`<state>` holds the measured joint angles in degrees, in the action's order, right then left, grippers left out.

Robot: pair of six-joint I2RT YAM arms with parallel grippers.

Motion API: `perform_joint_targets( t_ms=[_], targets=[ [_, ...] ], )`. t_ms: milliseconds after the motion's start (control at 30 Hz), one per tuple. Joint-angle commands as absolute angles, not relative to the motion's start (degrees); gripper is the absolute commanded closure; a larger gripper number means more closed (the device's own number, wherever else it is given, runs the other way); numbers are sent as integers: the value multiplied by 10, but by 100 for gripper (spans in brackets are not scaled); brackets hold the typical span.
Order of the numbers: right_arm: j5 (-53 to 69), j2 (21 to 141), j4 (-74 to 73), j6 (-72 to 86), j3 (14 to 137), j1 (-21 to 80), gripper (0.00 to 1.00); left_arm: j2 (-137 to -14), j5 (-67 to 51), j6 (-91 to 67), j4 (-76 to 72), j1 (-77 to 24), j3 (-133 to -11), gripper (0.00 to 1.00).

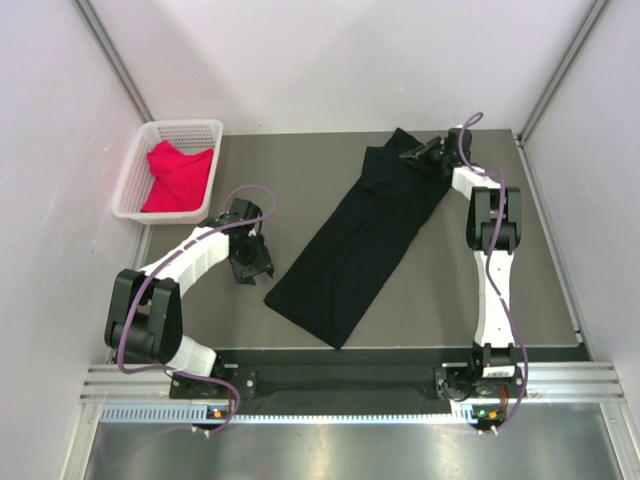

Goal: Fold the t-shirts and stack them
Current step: Fold the tshirt

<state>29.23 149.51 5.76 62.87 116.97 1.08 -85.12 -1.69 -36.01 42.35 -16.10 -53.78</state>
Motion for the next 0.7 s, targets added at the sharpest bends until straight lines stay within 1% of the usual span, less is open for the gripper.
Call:
perform_joint_targets(
  t_ms=[0, 33, 133, 200, 267, 300, 367, 400, 500, 533, 600, 667],
  targets=[
    [335, 1405, 43, 584, 1142, 4, 90, -846, -26, -356, 407, -156, -541, 46],
    [340, 1395, 41, 578, 1130, -13, 90, -847, -25, -357, 407, -156, -541, 46],
    [348, 1375, 32, 558, 1118, -24, 91, -850, -27, -356, 406, -156, -545, 46],
    [352, 1375, 4, 528, 1130, -26, 90, -852, -32, -357, 404, -156, -548, 46],
    [356, 1387, -26, 505, 1173, -24, 86, -853, -33, -357, 402, -156, -550, 46],
    [365, 1392, -33, 497, 1185, -15, 78, -855, -35, -356, 395, -156, -550, 46],
    [361, 1402, -68, 467, 1216, -5, 71, -856, -42, -350, 381, -156, -555, 46],
    [349, 1405, -77, 456, 1223, -4, 65, -855, -46, -345, 361, -156, -559, 46],
    [325, 1397, -95, 430, 1222, 23, 54, -849, -73, -338, 303, -156, -578, 42],
    [321, 1390, -103, 424, 1216, 25, 53, -853, -83, -335, 284, -156, -584, 39],
    [300, 1378, -140, 411, 1209, 32, 52, -860, -123, -333, 228, -156, -599, 38],
    [290, 1358, -175, 380, 1207, 35, 52, -886, -139, -337, 206, -156, -621, 37]
  ],
)
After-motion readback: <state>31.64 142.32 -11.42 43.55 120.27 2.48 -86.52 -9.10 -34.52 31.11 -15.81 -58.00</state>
